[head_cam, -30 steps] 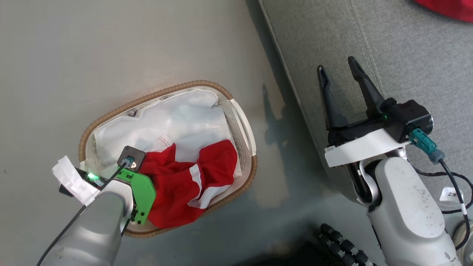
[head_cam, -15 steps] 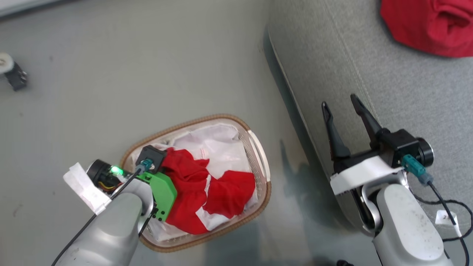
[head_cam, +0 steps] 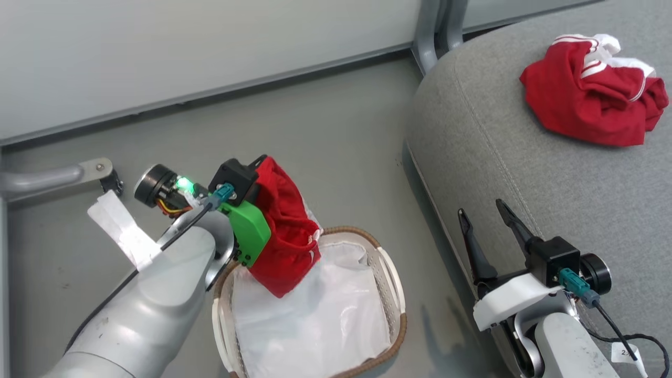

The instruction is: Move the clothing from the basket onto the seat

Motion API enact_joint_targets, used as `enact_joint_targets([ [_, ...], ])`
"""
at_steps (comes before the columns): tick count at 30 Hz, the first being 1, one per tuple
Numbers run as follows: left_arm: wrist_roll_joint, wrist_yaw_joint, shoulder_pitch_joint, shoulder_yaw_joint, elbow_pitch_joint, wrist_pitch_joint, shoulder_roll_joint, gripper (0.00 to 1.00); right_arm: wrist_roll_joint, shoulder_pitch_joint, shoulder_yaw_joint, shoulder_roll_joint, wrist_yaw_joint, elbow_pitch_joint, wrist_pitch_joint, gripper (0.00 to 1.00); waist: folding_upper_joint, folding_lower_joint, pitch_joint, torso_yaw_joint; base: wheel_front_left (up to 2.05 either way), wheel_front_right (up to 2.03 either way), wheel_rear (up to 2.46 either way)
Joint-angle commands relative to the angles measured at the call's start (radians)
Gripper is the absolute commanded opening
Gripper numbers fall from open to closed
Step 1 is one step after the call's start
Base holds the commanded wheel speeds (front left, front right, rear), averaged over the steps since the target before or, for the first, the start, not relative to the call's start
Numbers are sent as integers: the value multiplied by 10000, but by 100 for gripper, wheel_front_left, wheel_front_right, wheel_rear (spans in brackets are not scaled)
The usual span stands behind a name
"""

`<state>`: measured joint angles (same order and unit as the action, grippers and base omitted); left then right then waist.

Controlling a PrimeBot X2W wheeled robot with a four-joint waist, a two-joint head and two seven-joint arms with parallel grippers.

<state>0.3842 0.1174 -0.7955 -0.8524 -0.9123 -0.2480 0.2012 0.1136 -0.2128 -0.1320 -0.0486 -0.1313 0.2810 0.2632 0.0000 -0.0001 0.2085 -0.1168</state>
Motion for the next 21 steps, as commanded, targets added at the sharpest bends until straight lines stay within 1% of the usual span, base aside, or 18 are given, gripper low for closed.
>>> enact_joint_targets([
  [1, -16, -47, -213, -23, 234, 77, 79, 0, -92, 195, -13, -34, 11, 48, 24, 100, 0, 1, -1083, 435, 0, 0, 0],
  [6, -62, -99, -745, -37, 1262, 659, 320, 0, -147, 258, -204, -33, 12, 121, 24, 100, 0, 1, -1580, 498, 0, 0, 0],
  [13, -112, -206, -1464, 53, 2487, 1357, 680, 0, -137, -196, -730, -33, 11, 151, 24, 100, 0, 1, -1803, 452, 0, 0, 0],
  [17, -76, -281, -1705, 108, 2974, 1677, 842, 0, 36, -612, -1192, -34, 11, 109, 24, 100, 0, 1, -1834, 412, 0, 0, 0],
  [21, -39, -337, -1890, 95, 3372, 1926, 862, 0, 413, -1083, -1814, -33, 11, 48, 24, 100, 0, 1, -1839, 427, 0, 0, 0],
])
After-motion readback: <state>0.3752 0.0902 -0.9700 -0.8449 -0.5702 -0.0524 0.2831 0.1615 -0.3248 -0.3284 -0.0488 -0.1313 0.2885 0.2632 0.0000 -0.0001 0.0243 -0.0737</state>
